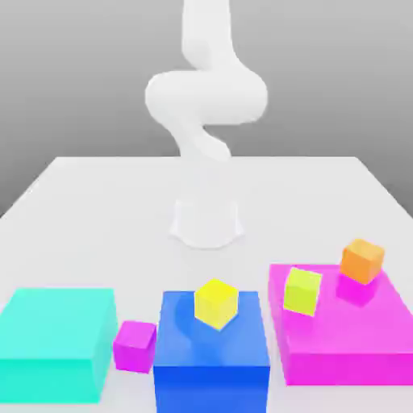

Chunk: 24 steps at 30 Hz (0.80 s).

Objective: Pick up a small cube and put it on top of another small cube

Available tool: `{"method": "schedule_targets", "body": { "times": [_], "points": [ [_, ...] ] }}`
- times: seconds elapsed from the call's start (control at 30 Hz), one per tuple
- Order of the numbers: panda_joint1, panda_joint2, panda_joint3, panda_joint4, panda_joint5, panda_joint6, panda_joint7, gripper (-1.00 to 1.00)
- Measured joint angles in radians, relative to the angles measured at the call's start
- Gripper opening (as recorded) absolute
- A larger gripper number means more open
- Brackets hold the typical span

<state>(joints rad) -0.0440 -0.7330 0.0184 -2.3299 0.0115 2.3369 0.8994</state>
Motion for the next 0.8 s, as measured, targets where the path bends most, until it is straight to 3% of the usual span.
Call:
{"method": "schedule_targets", "body": {
  "times": [0.33,0.8],
  "points": [
    [-0.168,0.269,0.08,-0.12,0.025,0.149,0.419,0.0],
    [-0.336,0.643,0.134,-0.287,-0.02,0.355,1.052,0.0]
  ]
}}
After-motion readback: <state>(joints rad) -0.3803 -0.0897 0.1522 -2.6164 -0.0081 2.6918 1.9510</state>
